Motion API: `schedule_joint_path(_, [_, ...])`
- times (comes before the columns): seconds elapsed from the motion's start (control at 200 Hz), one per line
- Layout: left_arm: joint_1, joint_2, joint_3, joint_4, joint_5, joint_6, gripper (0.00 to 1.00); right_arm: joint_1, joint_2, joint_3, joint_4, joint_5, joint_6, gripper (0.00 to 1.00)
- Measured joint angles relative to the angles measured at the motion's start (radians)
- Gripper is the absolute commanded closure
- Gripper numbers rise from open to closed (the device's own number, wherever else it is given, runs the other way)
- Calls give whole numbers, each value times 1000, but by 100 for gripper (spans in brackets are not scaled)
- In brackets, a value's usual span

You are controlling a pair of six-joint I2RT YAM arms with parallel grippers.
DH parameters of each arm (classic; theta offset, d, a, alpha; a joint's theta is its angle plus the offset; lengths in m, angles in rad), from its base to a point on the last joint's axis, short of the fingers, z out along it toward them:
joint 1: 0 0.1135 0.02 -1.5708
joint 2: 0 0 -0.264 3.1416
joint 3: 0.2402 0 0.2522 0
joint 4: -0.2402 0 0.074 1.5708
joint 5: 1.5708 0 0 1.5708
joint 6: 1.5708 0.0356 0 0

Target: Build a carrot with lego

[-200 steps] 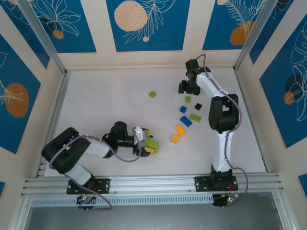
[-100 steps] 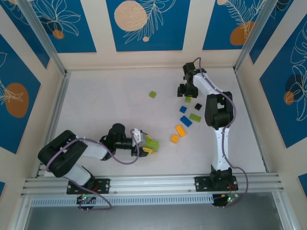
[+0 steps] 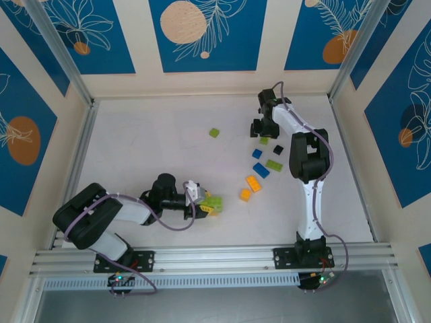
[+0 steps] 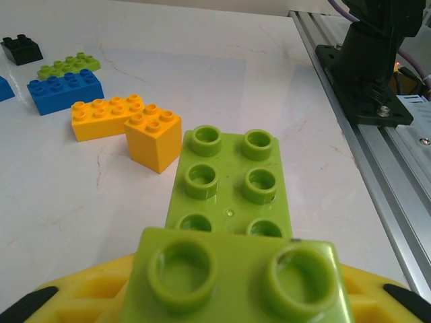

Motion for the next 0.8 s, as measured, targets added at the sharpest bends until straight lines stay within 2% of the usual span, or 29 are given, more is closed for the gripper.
schedule_joint_path(0.32, [0, -4, -1, 0, 0, 0, 62, -23, -60, -89, 13, -3, 0, 43])
schedule_joint_path(0.8, [0, -4, -1, -1, 0, 1, 62, -26, -26, -43, 29, -19, 1, 44])
